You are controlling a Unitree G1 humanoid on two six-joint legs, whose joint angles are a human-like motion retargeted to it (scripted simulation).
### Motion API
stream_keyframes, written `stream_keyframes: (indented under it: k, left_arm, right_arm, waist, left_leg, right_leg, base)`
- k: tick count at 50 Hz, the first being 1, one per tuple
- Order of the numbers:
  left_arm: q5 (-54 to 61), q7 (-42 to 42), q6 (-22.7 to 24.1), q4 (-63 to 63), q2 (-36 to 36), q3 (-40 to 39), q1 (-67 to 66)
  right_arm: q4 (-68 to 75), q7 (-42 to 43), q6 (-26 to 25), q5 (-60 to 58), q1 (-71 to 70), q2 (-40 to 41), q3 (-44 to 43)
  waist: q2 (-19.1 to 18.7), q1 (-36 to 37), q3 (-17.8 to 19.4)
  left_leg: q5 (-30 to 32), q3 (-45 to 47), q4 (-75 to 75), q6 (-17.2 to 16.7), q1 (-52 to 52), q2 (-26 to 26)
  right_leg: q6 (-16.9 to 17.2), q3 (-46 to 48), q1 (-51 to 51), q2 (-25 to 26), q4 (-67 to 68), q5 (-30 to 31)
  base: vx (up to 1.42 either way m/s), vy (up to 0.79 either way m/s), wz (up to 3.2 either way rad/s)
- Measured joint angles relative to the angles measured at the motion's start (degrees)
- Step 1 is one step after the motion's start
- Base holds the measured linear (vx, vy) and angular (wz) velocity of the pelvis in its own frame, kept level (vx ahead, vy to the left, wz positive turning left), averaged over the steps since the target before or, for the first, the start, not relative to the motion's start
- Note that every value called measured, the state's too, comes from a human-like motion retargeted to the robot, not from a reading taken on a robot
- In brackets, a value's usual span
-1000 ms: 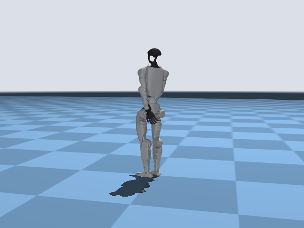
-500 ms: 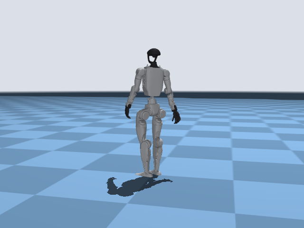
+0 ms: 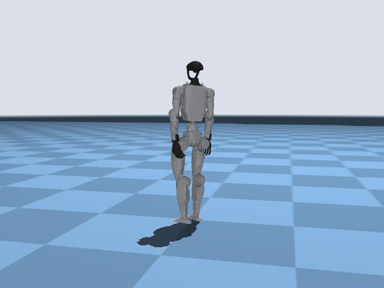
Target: In place motions
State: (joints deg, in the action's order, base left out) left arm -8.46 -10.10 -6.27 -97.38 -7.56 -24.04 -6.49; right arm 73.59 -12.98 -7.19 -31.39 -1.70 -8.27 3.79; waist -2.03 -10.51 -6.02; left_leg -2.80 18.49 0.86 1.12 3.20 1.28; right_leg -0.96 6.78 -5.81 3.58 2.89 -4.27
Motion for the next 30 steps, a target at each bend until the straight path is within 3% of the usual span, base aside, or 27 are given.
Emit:
stream_keyframes:
  k: [5,14,30]
  left_arm:
    - [0.37,0.8,-0.02,2.53,0.83,0.73,0.37]
    - [-2.52,11.86,3.18,10.7,3.59,5.13,1.78]
    - [-1.12,5.38,3.06,8.46,2.61,5.61,3.98]
  right_arm:
    - [5.41,0.47,-2.33,3.6,-0.28,-1.13,-3.46]
    - [11.12,2.66,-3.93,2.14,2.08,-2.46,-4.45]
    - [8.65,1.32,-3.35,1.36,2.31,-0.13,-2.76]
  waist:
    - [0.81,0.53,0.4]
    - [1.6,1.44,0.77]
    - [1.61,1.48,0.39]
  left_leg:
    - [0.41,-2.03,-0.45,0.2,0.45,0.71]
    - [0.86,-4.6,-0.98,0.56,0.87,1.41]
    - [0.79,-4.85,-1.21,0.57,0.8,1.01]
  right_leg:
    - [0.2,1.65,0.91,-0.72,-0.12,-0.38]
    - [0.57,4.69,2.66,-1.39,-0.49,-0.69]
    - [0.82,5.15,2.91,-1.02,-0.2,-0.92]
  base:
    - [0.06,-0.02,0.38]
    - [0.07,-0.03,0.27]
    - [0.02,0.0,0.05]
